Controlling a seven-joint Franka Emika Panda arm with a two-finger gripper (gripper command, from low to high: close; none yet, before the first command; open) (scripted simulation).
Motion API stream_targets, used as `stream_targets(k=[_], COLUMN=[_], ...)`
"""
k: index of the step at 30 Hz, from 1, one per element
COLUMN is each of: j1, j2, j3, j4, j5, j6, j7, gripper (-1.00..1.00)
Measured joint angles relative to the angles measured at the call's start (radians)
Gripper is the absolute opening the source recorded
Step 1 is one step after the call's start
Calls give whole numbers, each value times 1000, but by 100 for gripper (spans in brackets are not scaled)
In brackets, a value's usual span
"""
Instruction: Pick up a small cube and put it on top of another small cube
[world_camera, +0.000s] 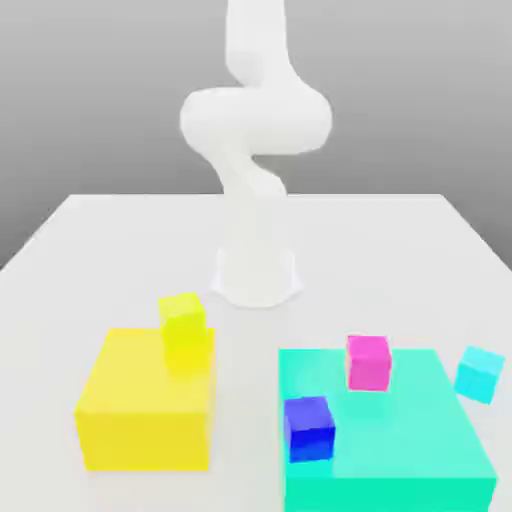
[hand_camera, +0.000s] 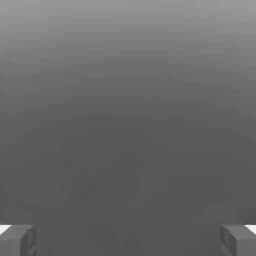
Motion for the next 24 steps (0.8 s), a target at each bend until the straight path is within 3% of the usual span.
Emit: stream_targets(k=[15, 24], j1=[141, 308], j2=[551, 866], j3=[312, 418], j4=[-165, -262], j5=[-162, -211], j6=[246, 398], j7=[50, 47], gripper=[0, 0])
